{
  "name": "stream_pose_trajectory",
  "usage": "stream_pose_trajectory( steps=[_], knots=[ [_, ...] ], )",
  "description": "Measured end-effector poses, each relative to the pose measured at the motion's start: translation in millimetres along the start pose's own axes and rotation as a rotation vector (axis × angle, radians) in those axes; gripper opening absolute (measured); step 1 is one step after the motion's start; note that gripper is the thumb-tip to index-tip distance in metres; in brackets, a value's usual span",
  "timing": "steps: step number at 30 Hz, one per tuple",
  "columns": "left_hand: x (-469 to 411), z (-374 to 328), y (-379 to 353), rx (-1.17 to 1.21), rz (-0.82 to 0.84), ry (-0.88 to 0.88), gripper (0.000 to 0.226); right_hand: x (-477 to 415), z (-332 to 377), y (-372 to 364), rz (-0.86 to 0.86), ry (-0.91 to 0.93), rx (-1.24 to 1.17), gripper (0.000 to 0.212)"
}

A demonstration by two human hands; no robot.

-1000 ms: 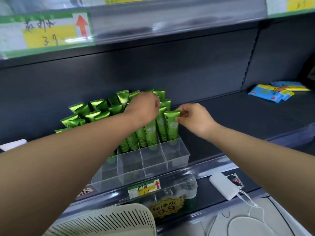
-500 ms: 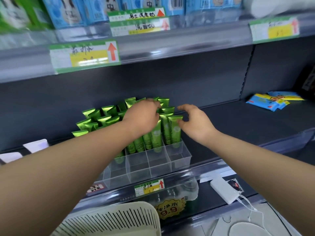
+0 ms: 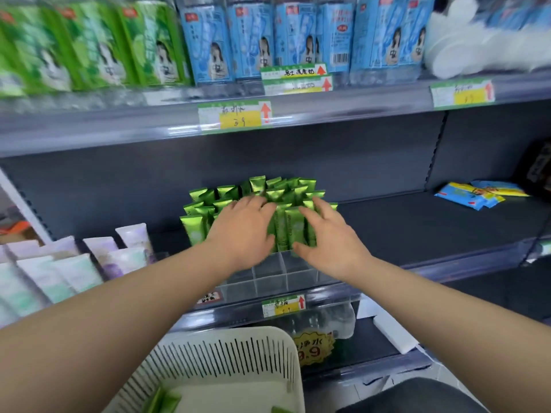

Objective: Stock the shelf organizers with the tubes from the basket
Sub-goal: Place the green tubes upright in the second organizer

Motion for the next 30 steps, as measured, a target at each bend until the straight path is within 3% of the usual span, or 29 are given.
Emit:
stream_pose_trajectory(
  steps=[11,17,26,30],
  knots=[
    [101.7,30.0,-34.8,0.067,0.008,0.105,0.068,47.0,63.6,-47.8,0.127,0.042,0.035,0.08],
    [152.6,33.7,-66.4,0.111,0.037,0.126,0.062,67.1,83.9,-90.5,0.19,0.055,0.016,0.081],
    [197.7,40.3,-135.6,0.189,0.169,0.182,0.067,91.4,89.0,-163.2,0.376,0.058,0.042,0.082],
    [206.4,50.1,-167.7,0.27,0.246,0.22,0.057,94.3,85.3,-189.9,0.442,0.044,0.011,0.076]
  ],
)
Point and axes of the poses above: each hand's wrist, its own x-axis away from the middle knuckle, its own y-axis out of the back of the hand, z = x × y, the point moved 5 cm from there along -x, towards the middle knuckle, and after that the axes turned 13 degrees about z, right-handed, at the moved point
